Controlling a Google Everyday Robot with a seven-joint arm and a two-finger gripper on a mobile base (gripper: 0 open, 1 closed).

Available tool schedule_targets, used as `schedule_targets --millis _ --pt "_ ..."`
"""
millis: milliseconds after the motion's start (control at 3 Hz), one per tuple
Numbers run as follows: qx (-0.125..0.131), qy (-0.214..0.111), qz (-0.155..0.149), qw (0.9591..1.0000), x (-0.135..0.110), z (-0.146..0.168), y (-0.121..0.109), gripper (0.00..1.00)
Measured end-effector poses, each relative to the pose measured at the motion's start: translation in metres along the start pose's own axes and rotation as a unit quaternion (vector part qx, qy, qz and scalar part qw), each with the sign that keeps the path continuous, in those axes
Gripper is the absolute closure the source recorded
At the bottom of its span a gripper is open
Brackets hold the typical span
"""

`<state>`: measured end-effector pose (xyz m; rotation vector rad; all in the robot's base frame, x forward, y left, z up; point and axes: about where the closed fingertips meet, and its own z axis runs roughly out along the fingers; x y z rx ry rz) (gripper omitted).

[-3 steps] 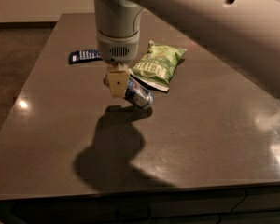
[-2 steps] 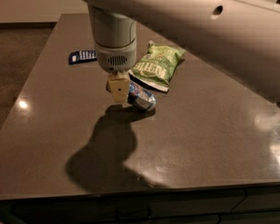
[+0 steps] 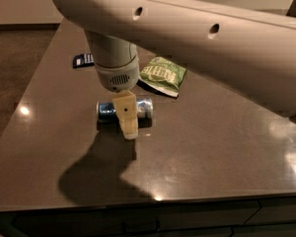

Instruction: Knock redbull can over

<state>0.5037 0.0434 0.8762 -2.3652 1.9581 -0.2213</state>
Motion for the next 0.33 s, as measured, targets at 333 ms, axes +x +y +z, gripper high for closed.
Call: schedule_targets --millis 333 --pt "-0.001 -0.006 0.003 1.0000 0.0008 0.0109 0.0025 0.00"
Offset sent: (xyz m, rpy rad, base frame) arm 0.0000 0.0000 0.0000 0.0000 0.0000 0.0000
